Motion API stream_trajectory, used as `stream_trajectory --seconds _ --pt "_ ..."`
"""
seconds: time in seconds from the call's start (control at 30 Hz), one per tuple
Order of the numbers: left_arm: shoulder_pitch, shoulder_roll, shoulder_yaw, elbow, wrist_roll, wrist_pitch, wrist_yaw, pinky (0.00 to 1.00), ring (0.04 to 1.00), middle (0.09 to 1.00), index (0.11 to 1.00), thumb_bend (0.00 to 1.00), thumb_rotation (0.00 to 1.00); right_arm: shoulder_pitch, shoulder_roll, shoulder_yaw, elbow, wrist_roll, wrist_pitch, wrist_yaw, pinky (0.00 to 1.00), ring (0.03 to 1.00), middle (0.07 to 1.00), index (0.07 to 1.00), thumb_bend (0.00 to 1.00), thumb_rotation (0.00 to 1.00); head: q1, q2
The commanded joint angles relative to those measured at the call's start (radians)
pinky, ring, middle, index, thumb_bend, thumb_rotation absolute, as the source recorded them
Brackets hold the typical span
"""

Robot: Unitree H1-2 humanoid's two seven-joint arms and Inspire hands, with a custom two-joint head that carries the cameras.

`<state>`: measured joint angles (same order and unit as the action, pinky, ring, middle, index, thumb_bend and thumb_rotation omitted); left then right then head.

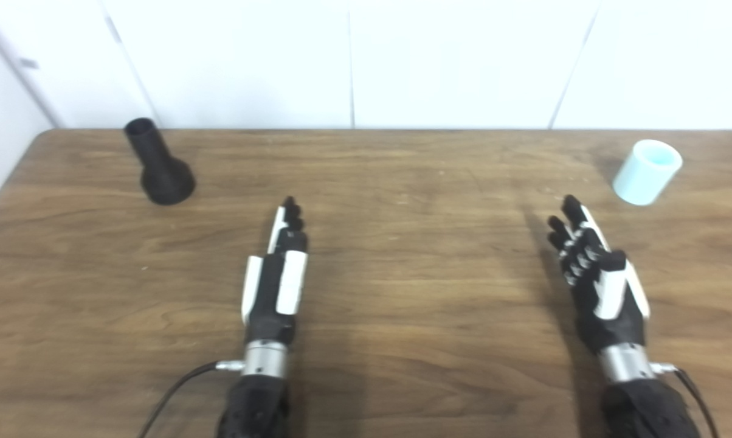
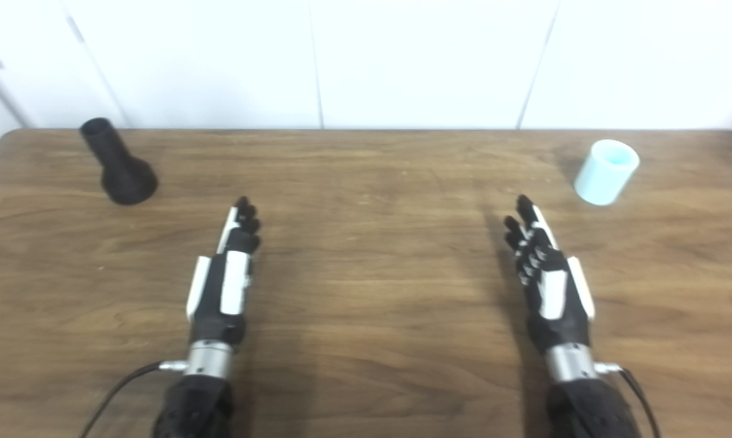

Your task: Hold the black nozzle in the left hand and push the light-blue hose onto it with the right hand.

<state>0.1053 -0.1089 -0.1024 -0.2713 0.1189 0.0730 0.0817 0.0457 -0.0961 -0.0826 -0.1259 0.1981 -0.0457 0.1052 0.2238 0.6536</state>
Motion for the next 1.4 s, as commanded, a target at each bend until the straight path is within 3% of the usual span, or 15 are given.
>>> stream_trajectory --seconds 0.0,0.27,0.57,1.37 --pt "0.005 -0.025 -0.014 0.003 0.023 -0.055 0.017 1.0 1.0 1.0 1.0 0.85 1.0 -0.014 -0.034 -0.026 0.034 0.019 -0.067 0.023 0.96 0.956 0.994 0.97 0.76 1.0 0.006 -0.004" --pt "0.012 -0.037 -0.025 0.067 0.045 -0.13 0.048 1.0 1.0 1.0 0.994 0.83 1.0 -0.012 -0.048 -0.036 0.111 0.037 -0.131 0.046 0.94 0.946 0.984 0.961 0.76 1.0 0.033 -0.062" --pt "0.015 -0.033 -0.016 0.127 0.034 -0.2 0.062 1.0 1.0 1.0 0.994 0.83 1.0 -0.008 -0.047 -0.031 0.161 0.046 -0.176 0.067 0.94 0.95 0.989 0.958 0.75 1.0 0.012 -0.103" --pt "0.008 0.004 0.037 0.193 0.008 -0.281 0.057 1.0 0.997 1.0 0.99 0.8 1.0 -0.009 -0.021 -0.012 0.256 0.038 -0.296 0.076 0.96 0.963 0.999 0.955 0.74 1.0 -0.03 -0.18"
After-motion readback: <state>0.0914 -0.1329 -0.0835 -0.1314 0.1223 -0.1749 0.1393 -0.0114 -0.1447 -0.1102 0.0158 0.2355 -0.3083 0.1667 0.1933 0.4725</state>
